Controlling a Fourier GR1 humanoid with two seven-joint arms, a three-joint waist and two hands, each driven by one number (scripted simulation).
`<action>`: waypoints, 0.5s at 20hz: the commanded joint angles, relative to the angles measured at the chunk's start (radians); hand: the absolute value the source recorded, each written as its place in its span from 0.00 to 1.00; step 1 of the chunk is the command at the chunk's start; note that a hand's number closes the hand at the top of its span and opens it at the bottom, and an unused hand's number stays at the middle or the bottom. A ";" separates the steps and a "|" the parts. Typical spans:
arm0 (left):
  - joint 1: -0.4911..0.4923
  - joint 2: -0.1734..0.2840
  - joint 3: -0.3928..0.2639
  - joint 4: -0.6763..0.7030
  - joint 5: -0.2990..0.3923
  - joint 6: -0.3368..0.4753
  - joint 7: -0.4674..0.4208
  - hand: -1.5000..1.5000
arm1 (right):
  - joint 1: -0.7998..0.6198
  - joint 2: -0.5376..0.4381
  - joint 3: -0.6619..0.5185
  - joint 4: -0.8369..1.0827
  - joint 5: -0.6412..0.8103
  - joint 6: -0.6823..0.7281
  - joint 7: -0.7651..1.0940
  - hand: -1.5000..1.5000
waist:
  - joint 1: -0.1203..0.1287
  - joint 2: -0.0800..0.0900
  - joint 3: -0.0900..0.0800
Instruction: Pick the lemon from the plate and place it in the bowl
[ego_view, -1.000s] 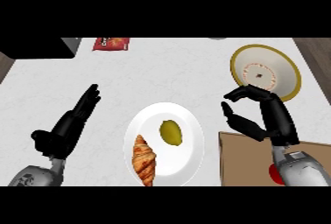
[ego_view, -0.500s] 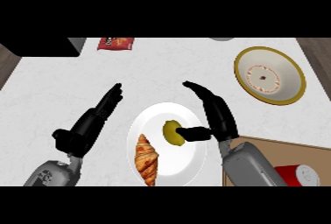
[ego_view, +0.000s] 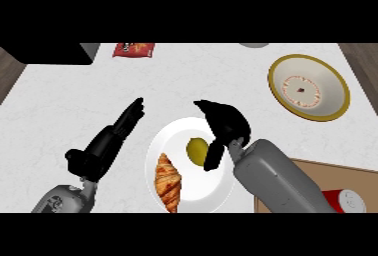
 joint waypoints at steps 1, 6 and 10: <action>-0.007 0.000 0.020 0.042 0.000 -0.016 -0.033 0.50 | -0.111 0.061 -0.032 0.025 -0.132 0.267 0.211 0.00 | -0.010 0.003 0.000; -0.012 -0.028 0.015 0.030 -0.025 0.001 -0.016 0.50 | -0.200 0.145 -0.083 0.044 -0.255 0.353 0.435 0.00 | -0.014 0.002 0.003; -0.014 -0.064 -0.006 0.038 -0.063 0.023 -0.016 0.50 | -0.248 0.147 -0.067 0.106 -0.305 0.331 0.471 0.00 | -0.014 0.003 0.003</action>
